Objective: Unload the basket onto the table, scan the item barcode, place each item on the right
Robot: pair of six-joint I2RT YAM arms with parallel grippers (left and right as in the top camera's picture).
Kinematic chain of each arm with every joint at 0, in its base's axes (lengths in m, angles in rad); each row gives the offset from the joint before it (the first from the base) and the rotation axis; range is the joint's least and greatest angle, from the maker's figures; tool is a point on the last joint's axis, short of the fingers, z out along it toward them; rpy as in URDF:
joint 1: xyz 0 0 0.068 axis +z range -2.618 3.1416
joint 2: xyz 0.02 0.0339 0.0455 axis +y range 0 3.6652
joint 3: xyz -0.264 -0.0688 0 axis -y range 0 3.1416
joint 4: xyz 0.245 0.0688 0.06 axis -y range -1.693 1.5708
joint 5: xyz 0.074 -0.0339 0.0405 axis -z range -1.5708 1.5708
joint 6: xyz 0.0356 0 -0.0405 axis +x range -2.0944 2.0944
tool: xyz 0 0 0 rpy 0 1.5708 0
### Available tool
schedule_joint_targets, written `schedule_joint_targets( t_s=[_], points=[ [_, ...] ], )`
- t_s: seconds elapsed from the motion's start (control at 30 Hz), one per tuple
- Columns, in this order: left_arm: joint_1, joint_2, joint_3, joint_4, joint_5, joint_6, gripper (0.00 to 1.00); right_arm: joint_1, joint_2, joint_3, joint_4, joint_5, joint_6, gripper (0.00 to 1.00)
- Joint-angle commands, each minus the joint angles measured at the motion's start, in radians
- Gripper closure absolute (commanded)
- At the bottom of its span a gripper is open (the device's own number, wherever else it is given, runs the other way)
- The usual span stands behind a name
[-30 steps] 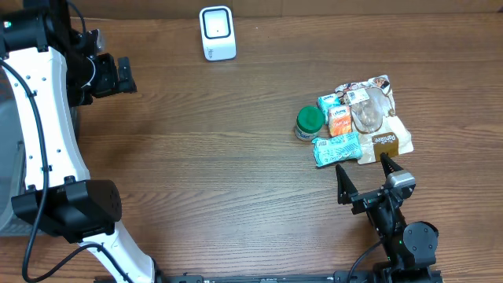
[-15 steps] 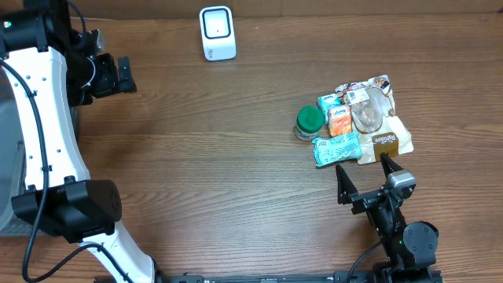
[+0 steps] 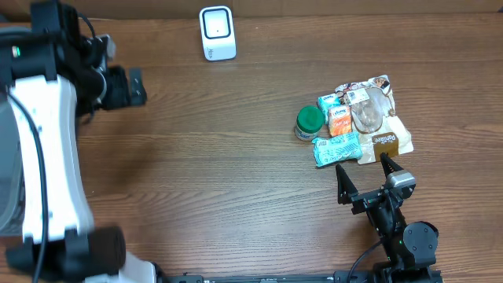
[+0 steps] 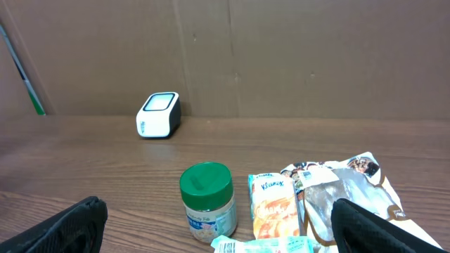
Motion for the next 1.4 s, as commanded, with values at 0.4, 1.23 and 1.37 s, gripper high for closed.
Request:
schedule_joint_targets(
  t_s=[0.4, 1.23, 1.37],
  points=[
    [-0.087, -0.548, -0.496, 0.005, 0.001, 0.018, 0.00, -0.005, -0.010, -0.011, 0.003, -0.005, 0.008, 0.00],
    [-0.171, -1.314, -1.694, 1.523, -0.046, 0.086, 0.00, -0.005, -0.010, -0.011, 0.003, -0.005, 0.008, 0.00],
    [-0.170, -1.458, -1.844, 1.584, -0.053, 0.086, 0.00, -0.005, -0.010, -0.011, 0.003, -0.005, 0.008, 0.00]
  ],
)
